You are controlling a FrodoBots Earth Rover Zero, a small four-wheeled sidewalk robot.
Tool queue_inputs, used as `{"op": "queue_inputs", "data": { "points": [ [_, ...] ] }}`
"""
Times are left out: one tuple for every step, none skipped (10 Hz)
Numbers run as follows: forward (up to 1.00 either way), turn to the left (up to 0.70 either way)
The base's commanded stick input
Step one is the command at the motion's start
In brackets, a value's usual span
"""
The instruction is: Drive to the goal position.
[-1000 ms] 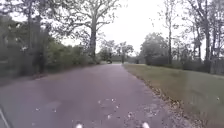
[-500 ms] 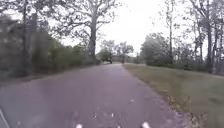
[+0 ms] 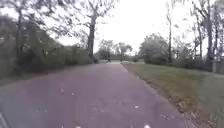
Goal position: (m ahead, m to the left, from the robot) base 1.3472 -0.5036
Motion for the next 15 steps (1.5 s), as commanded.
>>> {"op": "queue_inputs", "data": {
  "points": [
    [1.0,0.0],
    [1.0,0.0],
    [1.0,0.0],
    [1.0,0.0],
    [1.0,0.0],
    [1.0,0.0],
    [1.0,0.0],
    [1.0,0.0],
    [1.0,0.0],
    [1.0,0.0],
    [1.0,0.0],
    [1.0,0.0],
    [1.0,0.0],
    [1.0,0.0],
    [1.0,0.0]
  ]
}}
